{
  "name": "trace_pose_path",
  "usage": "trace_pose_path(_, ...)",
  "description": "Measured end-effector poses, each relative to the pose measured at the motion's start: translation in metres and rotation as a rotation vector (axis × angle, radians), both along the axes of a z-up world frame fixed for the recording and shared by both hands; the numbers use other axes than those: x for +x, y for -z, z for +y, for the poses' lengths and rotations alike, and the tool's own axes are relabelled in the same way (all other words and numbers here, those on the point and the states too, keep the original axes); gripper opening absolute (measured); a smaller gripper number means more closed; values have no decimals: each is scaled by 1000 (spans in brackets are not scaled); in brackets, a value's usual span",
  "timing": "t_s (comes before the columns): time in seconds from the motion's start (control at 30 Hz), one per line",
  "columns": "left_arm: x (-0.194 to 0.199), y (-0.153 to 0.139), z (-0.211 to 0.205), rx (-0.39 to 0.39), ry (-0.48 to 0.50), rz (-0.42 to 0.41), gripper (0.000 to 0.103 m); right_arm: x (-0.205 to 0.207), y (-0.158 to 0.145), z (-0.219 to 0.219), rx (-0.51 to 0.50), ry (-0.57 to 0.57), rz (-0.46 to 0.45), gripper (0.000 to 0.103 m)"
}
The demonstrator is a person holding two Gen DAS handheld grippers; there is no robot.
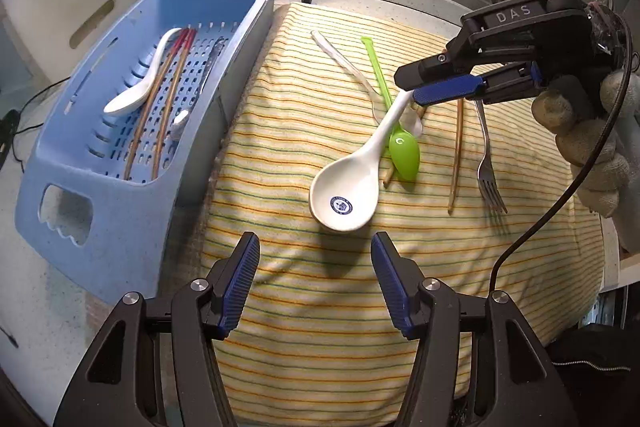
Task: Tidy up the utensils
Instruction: 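Lower the left gripper onto the white spoon handle and close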
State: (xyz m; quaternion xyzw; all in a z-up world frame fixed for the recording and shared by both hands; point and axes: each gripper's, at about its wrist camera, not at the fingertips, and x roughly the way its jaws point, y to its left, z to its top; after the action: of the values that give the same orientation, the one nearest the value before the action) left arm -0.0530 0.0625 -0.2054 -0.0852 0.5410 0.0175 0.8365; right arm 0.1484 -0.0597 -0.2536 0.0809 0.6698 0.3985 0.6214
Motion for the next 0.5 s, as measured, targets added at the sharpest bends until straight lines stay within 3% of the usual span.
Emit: trace_pose_path(0.5,27,17,-5,-3,45,19,60,19,18,1,-57,75,-40,30)
